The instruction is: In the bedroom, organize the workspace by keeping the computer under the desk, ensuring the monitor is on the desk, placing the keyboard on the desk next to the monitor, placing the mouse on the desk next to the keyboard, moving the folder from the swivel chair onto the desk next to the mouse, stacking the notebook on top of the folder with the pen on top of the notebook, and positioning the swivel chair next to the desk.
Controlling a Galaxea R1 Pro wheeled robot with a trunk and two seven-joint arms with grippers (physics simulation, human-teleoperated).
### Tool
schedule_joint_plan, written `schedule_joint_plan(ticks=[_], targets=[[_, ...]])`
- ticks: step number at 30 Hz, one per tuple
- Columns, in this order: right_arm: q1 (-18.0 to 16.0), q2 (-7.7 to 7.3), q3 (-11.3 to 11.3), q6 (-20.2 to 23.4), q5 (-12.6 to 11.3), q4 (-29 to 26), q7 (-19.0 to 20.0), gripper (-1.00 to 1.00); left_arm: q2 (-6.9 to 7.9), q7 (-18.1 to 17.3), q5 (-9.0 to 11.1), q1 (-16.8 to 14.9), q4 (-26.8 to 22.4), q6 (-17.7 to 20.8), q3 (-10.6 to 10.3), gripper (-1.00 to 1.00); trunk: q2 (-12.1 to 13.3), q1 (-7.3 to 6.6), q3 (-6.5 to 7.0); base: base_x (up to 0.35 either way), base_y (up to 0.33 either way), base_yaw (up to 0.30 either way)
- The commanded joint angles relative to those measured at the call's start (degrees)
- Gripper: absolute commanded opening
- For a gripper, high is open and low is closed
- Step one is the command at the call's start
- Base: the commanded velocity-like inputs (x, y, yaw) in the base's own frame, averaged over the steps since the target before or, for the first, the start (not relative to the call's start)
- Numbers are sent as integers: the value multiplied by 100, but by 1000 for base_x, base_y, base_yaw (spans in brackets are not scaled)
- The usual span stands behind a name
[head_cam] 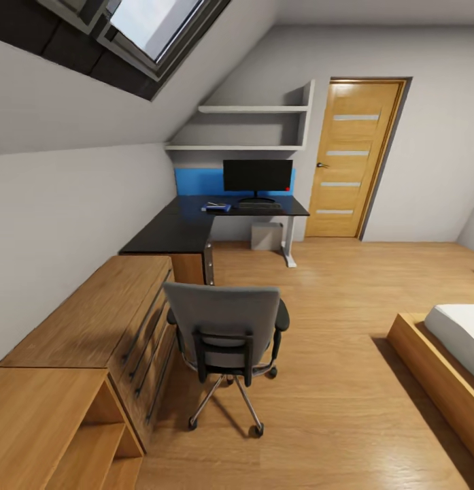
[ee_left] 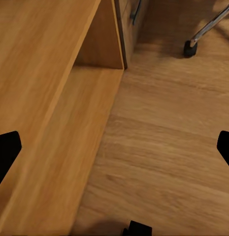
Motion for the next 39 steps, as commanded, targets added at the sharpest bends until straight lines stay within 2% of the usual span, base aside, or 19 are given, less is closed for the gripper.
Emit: schedule_joint_plan(ticks=[1, 8, 39], targets=[[-5, 2, 50, -18, -37, 9, -13, 100, -1, 56, -2, -3, -2, -6, -48, 100, -4, 0, -6, 0, 73, 19], [-4, 1, 50, -18, -37, 9, -10, 100, -1, 56, -2, -2, -4, -6, -48, 100, -4, 0, -6, 0, 139, 6], [-5, -5, 42, -18, -41, 9, -11, 100, -23, 56, -22, -3, -4, -29, -67, 100, -4, 0, -6, 0, 31, 0]])
